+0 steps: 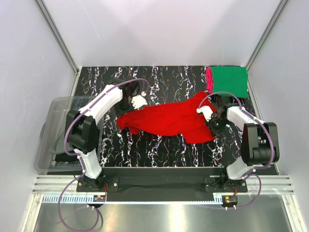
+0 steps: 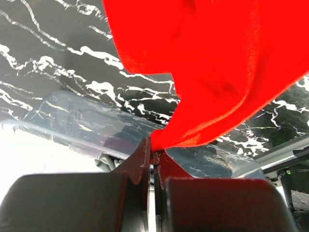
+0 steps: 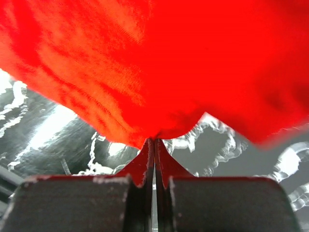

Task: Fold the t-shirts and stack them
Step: Flatten the tshirt out

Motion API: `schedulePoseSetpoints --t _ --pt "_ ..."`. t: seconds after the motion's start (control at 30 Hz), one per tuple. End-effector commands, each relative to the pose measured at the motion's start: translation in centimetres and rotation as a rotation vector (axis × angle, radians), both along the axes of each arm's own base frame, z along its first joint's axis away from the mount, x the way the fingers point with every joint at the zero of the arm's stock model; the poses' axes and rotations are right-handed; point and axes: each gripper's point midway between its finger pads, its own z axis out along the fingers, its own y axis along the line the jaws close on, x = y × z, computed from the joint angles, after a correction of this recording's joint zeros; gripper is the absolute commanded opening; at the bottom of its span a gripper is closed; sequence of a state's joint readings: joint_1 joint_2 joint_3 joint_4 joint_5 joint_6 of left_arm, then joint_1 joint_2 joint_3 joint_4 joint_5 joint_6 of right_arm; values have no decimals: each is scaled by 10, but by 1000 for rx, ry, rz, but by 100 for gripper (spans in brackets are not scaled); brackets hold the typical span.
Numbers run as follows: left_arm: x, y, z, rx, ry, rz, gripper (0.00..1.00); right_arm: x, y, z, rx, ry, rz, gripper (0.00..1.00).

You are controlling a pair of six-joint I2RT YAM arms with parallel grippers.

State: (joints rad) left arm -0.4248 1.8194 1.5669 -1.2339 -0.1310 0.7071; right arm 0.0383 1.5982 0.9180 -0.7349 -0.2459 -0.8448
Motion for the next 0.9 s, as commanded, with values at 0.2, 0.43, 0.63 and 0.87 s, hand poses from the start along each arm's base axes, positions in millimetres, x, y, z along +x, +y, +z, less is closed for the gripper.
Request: schedulePoseSetpoints --t 0.2,0.43,0.63,0.87 --pt "50 13 105 -46 -374 -14 0 125 24 261 178 -699 -105 0" --pt "84 5 205 -101 -665 -31 0 160 25 393 292 -1011 -219 0" --pt "79 5 271 -135 -853 -46 0 141 20 479 346 -1210 -263 0" --pt "34 5 342 -195 -1062 -93 0 75 16 549 402 -1392 -275 0"
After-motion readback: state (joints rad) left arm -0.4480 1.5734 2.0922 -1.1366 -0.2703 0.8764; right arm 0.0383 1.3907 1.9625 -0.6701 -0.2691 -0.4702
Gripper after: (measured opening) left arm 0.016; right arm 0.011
